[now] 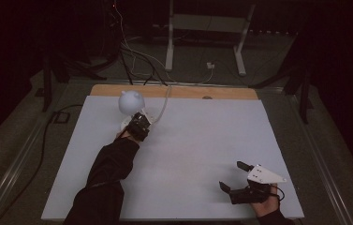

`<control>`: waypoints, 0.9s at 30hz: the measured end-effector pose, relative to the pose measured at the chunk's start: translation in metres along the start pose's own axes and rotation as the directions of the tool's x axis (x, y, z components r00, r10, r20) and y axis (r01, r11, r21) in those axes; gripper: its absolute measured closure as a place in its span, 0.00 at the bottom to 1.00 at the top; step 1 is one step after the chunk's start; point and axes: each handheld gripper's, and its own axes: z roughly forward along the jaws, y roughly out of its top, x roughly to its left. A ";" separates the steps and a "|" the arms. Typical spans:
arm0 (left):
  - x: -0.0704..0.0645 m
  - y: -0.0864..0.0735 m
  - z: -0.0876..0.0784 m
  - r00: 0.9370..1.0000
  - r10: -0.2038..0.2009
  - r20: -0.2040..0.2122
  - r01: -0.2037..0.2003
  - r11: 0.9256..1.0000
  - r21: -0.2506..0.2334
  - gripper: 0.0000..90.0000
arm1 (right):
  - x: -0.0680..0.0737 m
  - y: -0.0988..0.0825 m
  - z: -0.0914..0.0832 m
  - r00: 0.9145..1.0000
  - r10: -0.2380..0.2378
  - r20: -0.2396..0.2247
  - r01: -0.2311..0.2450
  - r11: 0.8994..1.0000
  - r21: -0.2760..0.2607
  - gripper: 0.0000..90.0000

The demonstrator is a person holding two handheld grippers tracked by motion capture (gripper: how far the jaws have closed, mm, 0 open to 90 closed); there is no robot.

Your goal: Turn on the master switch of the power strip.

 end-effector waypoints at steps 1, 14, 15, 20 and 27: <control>0.000 0.001 0.000 1.000 0.000 0.003 0.000 1.000 0.000 1.00 | 0.000 0.000 0.000 1.000 0.000 0.001 0.000 1.000 -0.001 0.00; 0.007 0.008 -0.023 0.999 -0.025 0.046 0.028 0.997 -0.066 1.00 | -0.001 0.000 -0.002 1.000 0.002 0.006 -0.002 1.000 -0.006 0.00; 0.008 0.008 -0.024 0.998 -0.034 0.054 0.038 0.997 -0.071 1.00 | -0.001 0.000 -0.002 1.000 0.003 0.007 -0.003 1.000 -0.005 0.00; 0.007 0.010 -0.028 0.994 -0.063 0.089 0.071 0.994 -0.080 1.00 | -0.001 0.000 -0.002 1.000 0.003 0.006 -0.003 1.000 -0.006 0.00; 0.008 0.012 -0.042 0.982 -0.106 0.155 0.123 0.987 -0.101 1.00 | -0.002 0.000 -0.003 1.000 0.005 0.007 -0.005 1.000 -0.008 0.00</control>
